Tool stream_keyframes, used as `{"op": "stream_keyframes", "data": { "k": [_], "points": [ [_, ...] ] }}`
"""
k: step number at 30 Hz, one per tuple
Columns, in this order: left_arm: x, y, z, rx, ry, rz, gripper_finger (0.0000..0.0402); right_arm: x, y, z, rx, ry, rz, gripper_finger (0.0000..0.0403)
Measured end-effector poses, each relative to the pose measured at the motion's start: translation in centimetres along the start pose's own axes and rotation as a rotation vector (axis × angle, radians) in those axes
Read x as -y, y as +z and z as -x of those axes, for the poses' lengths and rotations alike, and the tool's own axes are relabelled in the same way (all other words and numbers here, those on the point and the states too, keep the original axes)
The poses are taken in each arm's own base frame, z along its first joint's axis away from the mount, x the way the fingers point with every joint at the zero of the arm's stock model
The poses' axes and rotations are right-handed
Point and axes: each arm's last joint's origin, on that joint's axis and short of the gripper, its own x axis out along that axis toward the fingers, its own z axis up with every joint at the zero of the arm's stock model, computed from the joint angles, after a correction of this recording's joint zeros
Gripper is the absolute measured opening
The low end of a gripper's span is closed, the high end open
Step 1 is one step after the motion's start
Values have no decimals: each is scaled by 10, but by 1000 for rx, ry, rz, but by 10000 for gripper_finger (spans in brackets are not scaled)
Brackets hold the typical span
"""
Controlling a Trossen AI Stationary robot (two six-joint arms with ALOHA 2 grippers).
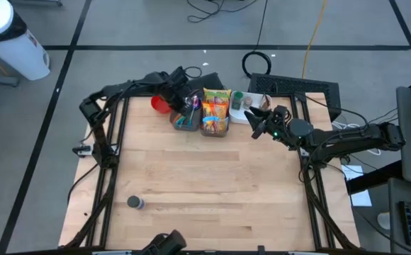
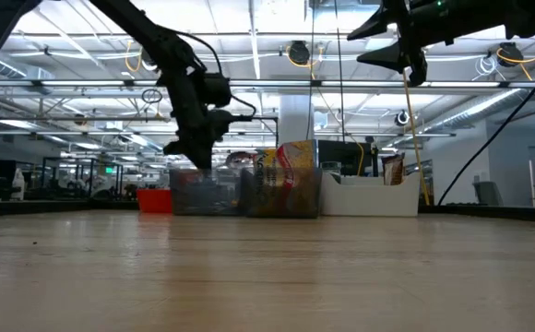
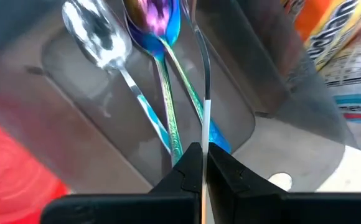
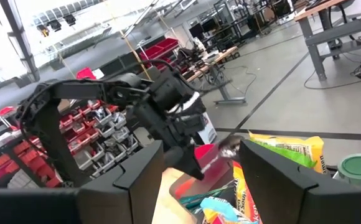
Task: Pick & Place Food Item
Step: Put the white and orange spoon into the left black bin
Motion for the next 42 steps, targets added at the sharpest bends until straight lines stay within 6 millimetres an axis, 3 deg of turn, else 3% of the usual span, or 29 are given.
{"op": "stream_keyframes", "data": {
  "k": [24, 34, 42],
  "points": [
    [-17, -4, -37, -151, -56, 70, 5, 1, -2, 0, -15, -12, 15, 208],
    [-19, 0, -34, -144, -53, 77, 18, 2, -3, 0, -24, -19, 21, 208],
    [-13, 19, -17, -53, -39, 32, 23, 2, -3, 0, -23, -19, 17, 208]
  ]
}}
